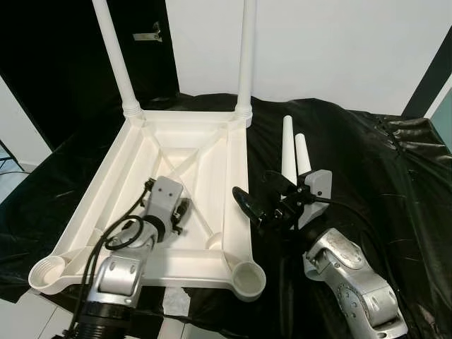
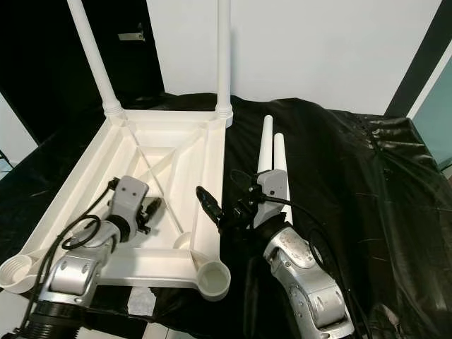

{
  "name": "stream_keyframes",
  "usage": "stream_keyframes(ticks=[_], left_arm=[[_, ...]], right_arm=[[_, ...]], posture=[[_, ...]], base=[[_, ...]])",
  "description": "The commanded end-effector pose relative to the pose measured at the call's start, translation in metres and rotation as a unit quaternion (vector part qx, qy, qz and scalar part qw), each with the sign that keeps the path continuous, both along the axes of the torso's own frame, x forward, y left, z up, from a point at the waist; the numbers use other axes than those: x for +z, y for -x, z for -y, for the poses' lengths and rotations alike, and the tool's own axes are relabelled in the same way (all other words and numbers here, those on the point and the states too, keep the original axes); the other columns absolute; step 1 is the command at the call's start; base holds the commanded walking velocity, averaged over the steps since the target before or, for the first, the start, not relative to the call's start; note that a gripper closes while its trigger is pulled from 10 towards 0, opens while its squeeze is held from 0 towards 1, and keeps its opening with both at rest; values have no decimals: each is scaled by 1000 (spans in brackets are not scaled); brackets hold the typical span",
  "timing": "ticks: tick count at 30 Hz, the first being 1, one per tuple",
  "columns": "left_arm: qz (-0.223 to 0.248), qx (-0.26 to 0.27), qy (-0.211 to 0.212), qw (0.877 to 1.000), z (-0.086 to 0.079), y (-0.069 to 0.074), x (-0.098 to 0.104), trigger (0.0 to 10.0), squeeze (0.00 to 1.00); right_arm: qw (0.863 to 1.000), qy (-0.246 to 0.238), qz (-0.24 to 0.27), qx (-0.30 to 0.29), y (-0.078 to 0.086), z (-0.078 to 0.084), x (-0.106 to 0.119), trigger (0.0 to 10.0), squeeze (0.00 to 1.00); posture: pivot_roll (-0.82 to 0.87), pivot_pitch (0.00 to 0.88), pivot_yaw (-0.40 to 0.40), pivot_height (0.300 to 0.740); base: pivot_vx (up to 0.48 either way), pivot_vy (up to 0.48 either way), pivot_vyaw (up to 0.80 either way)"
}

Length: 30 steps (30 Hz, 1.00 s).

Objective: Building children table

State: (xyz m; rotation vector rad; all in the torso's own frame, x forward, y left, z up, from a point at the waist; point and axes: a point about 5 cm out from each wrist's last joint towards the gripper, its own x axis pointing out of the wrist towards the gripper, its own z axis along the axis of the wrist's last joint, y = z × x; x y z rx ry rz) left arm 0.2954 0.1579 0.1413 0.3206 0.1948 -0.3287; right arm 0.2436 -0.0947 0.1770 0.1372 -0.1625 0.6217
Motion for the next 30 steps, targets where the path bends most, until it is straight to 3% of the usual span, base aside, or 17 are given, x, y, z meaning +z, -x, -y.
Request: stream_keyframes(ticks=[1, 2, 3, 5, 7, 12, 15, 19, 23, 30], left_arm=[[11, -42, 11, 999, 0, 4, 7, 10000, 0], [11, -42, 11, 999, 0, 4, 7, 10000, 0], [10, -94, 9, 995, 1, 12, 10, 10000, 0], [10, -94, 9, 995, 1, 12, 10, 10000, 0], [9, -179, 10, 984, 3, 25, 14, 10000, 0], [7, -218, 12, 976, 4, 33, 16, 10000, 0], [-7, -314, 15, 949, -1, 58, 22, 10000, 0], [-36, -350, 22, 936, -8, 70, 21, 10000, 0], [-73, -381, 4, 921, -23, 83, 18, 10000, 0], [-98, -387, -17, 917, -29, 89, 13, 10000, 0]], right_arm=[[1000, 3, -5, 0, 0, 0, -3, 10000, 0], [1000, 3, -5, 0, 0, 0, -3, 10000, 0], [1000, 4, -5, -1, -1, 1, -3, 10000, 0], [1000, 4, -5, -1, -1, 1, -3, 10000, 0], [1000, 8, -5, 0, -2, 2, -4, 10000, 0], [1000, 11, -5, -1, -3, 3, -4, 10000, 0], [999, 27, -3, -26, -11, 15, -6, 10000, 0], [999, 35, -3, -37, -15, 22, -7, 10000, 0], [998, 40, -1, -43, -18, 26, -6, 10000, 0], [998, 44, -1, -40, -19, 27, -7, 10000, 0]], posture=[[23, 0, 9, 740], [23, 0, 9, 740], [24, 0, 7, 740], [24, 0, 7, 740], [28, 0, -1, 740], [31, 0, -7, 740], [35, 0, -18, 740], [40, 0, -24, 740], [43, 0, -30, 740], [49, 0, -34, 740]], base=[[0, 0, 0], [0, 0, 0], [0, 0, 0], [0, 0, 0], [0, 0, 0], [0, 0, 0], [0, 0, 0], [0, 0, 0], [0, 0, 0], [0, 0, 0]])
